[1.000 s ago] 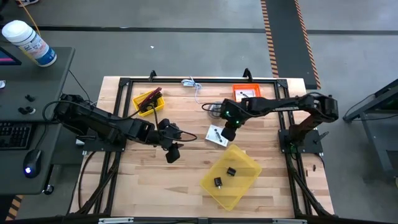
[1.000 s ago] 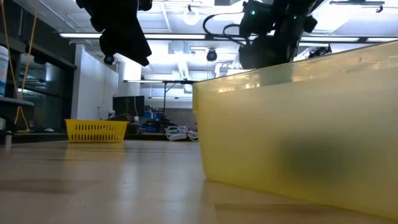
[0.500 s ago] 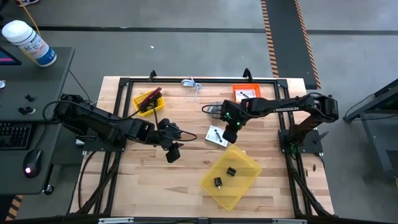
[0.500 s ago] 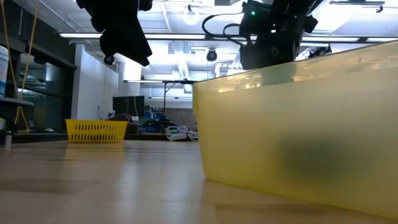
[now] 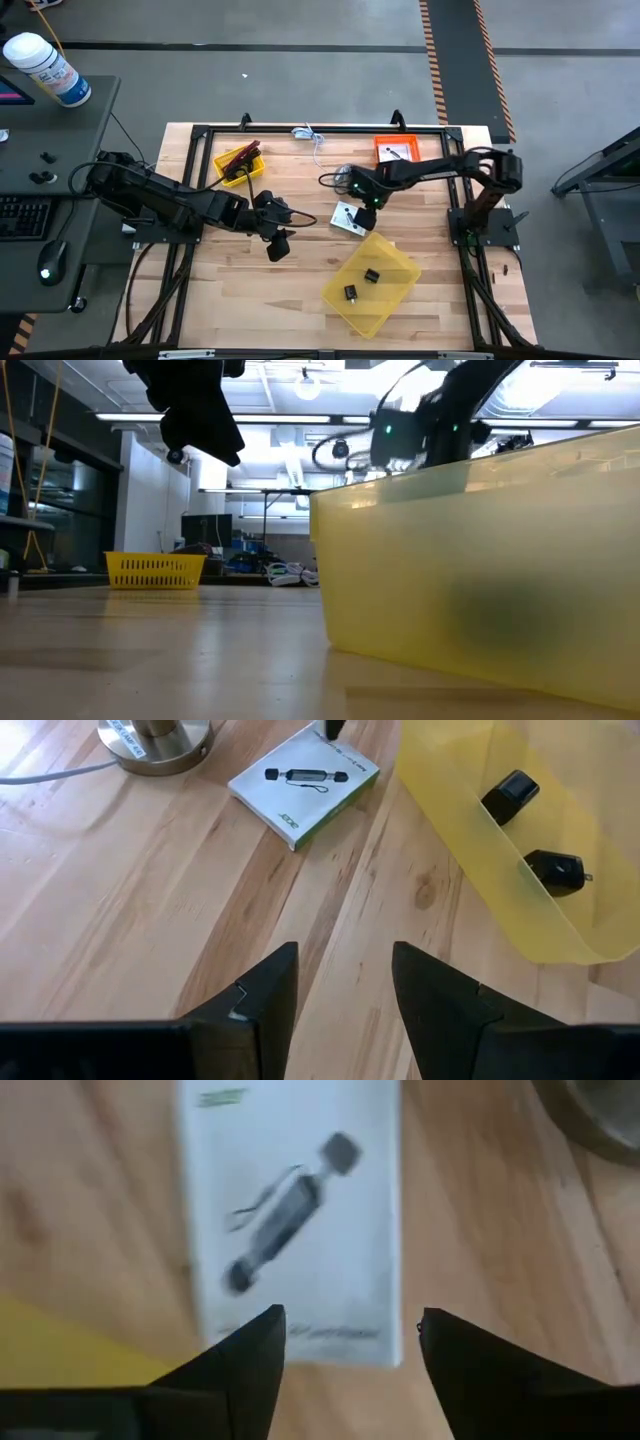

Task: Pick and place items into bin
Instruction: Put the white card reader box into the orange bin

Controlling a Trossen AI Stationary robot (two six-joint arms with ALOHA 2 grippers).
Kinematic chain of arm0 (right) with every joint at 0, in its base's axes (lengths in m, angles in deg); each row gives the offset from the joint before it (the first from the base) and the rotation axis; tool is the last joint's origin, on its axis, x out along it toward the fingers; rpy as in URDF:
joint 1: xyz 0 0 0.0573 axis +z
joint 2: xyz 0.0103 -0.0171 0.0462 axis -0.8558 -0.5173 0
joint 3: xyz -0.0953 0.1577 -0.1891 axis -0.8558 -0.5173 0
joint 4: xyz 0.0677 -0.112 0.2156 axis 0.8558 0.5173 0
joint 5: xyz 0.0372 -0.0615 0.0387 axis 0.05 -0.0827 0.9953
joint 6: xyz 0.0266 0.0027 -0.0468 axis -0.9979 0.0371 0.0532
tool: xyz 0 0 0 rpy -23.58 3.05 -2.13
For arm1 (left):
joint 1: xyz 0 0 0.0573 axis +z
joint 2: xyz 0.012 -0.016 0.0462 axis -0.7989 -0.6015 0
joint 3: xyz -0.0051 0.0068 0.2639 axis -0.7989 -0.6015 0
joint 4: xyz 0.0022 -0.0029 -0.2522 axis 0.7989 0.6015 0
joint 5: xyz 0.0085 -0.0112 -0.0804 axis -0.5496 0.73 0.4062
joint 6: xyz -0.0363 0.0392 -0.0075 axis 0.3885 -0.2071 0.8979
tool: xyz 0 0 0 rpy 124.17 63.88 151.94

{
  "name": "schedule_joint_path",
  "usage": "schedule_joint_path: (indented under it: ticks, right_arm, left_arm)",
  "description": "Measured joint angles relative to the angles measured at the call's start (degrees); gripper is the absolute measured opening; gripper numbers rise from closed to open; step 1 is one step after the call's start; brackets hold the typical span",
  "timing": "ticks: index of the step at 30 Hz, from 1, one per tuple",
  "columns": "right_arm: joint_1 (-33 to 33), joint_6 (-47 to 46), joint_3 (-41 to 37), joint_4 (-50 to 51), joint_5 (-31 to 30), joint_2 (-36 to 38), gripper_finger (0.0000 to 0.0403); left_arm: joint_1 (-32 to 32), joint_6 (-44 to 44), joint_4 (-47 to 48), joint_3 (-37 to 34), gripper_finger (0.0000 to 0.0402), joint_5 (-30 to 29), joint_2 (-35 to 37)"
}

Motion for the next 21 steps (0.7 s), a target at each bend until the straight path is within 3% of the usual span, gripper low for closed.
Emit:
schedule_joint_path:
  ticks: [7,10,14,21]
  right_arm:
    - [-0.94,2.0,0.53,-1.72,-0.81,-8.54,0.0206]
    - [-0.9,3.54,0.78,-2.91,2.08,-11.24,0.0155]
    - [-0.85,5.0,0.71,-4.49,3.73,-11.87,0.003]
    - [-0.79,5.31,0.25,-4.35,3.3,-9.72,0.0007]
  left_arm:
    - [0.0,0.0,0.07,0.0,0.015,-0.11,0.0]
    - [0.0,0.01,0.18,0.0,0.015,-0.31,0.0]
    - [0.0,0.02,0.3,0.0,0.015,-0.31,0.0]
    - [0.0,0.02,0.85,0.0,0.015,-0.75,0.0]
